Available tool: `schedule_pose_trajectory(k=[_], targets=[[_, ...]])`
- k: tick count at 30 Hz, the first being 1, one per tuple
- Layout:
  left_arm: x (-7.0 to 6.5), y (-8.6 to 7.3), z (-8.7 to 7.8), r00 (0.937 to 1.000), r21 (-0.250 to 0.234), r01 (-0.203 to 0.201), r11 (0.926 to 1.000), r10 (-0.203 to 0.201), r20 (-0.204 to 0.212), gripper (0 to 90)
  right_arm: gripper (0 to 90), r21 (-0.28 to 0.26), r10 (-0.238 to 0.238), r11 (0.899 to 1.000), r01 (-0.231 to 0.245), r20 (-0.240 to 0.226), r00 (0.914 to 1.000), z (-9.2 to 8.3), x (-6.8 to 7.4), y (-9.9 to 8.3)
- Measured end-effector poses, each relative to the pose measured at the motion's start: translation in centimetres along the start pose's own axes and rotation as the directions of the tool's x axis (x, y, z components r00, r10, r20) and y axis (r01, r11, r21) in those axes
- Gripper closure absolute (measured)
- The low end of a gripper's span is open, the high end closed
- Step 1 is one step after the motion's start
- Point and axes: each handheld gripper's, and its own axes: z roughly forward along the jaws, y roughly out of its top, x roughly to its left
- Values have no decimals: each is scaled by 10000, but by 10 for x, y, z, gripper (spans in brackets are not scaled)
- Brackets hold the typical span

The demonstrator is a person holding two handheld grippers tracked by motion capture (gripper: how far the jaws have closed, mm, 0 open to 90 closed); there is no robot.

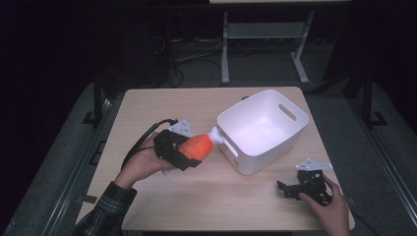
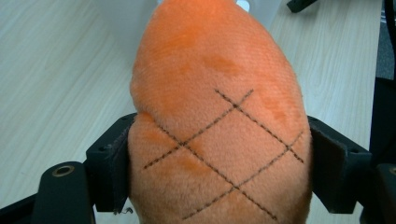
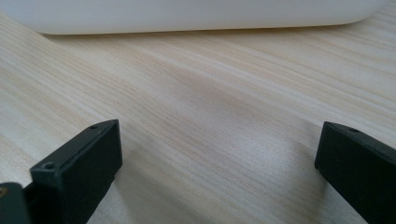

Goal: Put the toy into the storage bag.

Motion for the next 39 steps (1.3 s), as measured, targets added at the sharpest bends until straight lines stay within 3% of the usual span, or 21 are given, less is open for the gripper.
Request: schedule_pose_trajectory(k=[6,21,39], targets=[[5,9,-2,10000,-209,39,9998,-37,71,204,2,-1,6,10000,-6,2,10000,0,0,0],[16,38,-4,9995,-163,-316,9994,317,43,204,2,4,-1,10000,1,-7,10000,0,0,0],[28,72,7,9987,-187,-495,9986,497,71,204,2,3,3,10000,-3,-9,10000,0,0,0]])
